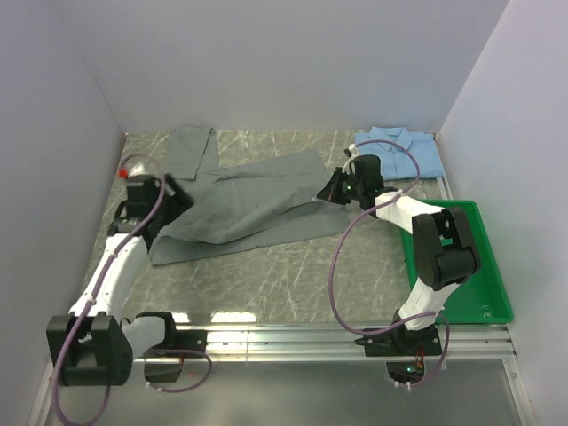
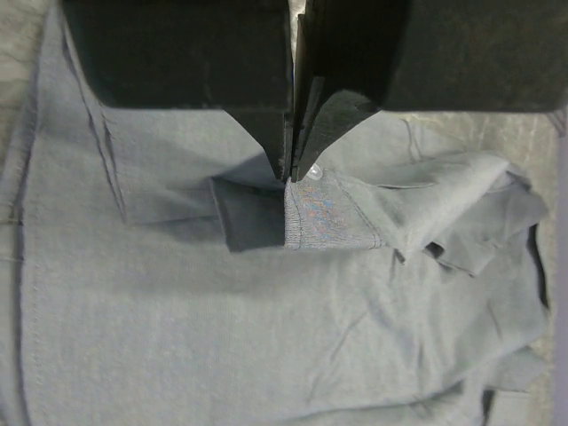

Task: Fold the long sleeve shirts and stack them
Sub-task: Fold the shirt

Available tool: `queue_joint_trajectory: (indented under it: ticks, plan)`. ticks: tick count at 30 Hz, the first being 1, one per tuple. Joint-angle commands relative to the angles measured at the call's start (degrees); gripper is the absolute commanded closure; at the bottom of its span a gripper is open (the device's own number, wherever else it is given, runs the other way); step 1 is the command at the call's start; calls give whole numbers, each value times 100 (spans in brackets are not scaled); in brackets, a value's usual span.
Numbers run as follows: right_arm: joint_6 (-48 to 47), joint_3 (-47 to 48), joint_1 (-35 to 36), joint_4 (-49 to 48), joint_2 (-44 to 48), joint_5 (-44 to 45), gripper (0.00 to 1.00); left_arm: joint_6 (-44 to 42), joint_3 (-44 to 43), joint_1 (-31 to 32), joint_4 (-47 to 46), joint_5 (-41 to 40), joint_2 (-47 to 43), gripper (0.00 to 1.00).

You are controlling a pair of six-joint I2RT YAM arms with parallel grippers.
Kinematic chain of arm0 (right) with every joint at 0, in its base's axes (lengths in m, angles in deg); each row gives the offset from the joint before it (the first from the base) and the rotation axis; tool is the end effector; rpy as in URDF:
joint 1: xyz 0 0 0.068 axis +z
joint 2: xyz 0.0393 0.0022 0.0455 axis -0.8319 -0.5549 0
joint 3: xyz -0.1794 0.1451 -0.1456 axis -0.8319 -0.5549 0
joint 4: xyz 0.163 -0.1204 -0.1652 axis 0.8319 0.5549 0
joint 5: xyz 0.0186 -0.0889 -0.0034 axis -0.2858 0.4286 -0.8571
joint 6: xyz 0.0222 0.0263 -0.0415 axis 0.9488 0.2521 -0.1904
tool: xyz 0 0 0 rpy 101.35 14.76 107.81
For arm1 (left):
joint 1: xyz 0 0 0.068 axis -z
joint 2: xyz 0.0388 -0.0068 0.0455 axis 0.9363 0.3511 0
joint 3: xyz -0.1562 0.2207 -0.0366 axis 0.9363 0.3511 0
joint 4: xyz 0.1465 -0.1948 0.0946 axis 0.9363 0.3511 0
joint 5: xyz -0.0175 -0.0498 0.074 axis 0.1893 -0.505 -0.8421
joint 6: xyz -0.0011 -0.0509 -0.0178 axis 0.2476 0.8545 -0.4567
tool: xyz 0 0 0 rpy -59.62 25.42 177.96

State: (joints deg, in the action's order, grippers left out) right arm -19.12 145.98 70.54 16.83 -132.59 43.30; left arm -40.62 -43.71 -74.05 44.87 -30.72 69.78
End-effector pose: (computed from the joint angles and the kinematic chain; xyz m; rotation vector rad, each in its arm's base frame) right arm 0.3580 0.1065 0.1975 -0.0179 2.2425 0.8729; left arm 0.2322 0.0180 0.2605 -0.8342 2.1037 -0.3540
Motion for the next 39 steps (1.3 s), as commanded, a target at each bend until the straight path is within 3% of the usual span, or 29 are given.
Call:
queue_joint_trajectory:
  ticks: [1, 6, 10, 14, 23, 35, 39]
  plan:
    - [-213, 218, -9, 112, 280, 155, 100, -803, -538, 889, -282, -685, 338, 17]
    - [-301, 315, -18, 147, 298, 181, 100, -1953, -1425, 1619, -98, -827, 1708, 19]
    - [-345, 289, -18, 121, 342, 155, 100, -2526, -1803, 1743, -212, -835, 2455, 29]
    - [-389, 271, -18, 129, 377, 120, 100, -2957, -2085, 1752, -212, -538, 2949, 33]
    - [-389, 333, 44, 182, 333, 32, 100, -3256, -2533, 1981, -177, -194, 3810, 38]
    - [-345, 350, 70, 173, 237, -3, 100, -3335, -2543, 1989, -177, -123, 4197, 51]
    - [-310, 377, 61, 164, 184, -21, 100, -3379, -2595, 1989, -335, -123, 4329, 73]
